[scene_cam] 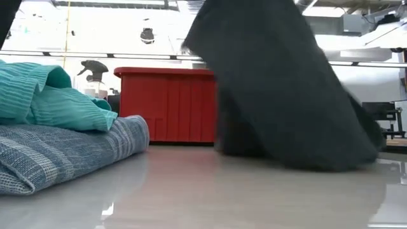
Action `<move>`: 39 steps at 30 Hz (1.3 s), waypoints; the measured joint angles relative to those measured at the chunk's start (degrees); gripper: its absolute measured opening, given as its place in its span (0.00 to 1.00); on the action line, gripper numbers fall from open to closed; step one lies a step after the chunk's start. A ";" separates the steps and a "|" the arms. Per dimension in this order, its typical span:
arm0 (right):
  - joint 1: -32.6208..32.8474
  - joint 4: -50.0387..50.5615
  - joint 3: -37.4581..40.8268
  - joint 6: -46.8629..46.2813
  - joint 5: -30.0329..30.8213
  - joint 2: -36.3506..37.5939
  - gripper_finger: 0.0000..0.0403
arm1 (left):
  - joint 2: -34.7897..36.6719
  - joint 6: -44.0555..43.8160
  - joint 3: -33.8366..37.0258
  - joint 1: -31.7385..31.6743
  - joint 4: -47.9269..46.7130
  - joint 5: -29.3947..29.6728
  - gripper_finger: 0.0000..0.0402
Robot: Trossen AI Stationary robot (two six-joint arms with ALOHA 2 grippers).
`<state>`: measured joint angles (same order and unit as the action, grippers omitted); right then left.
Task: Fold Laundry from Bin
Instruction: Fold the black shorts from the red organizer bin
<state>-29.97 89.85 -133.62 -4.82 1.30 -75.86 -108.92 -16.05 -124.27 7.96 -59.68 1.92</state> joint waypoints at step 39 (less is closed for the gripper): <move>36.50 -35.01 79.76 -15.08 -5.68 16.90 0.61 | 3.12 18.94 19.08 -2.77 13.50 -6.82 0.60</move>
<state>6.53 54.85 -53.86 -19.90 -4.38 -58.96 -105.80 2.89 -105.19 5.18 -46.18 -4.89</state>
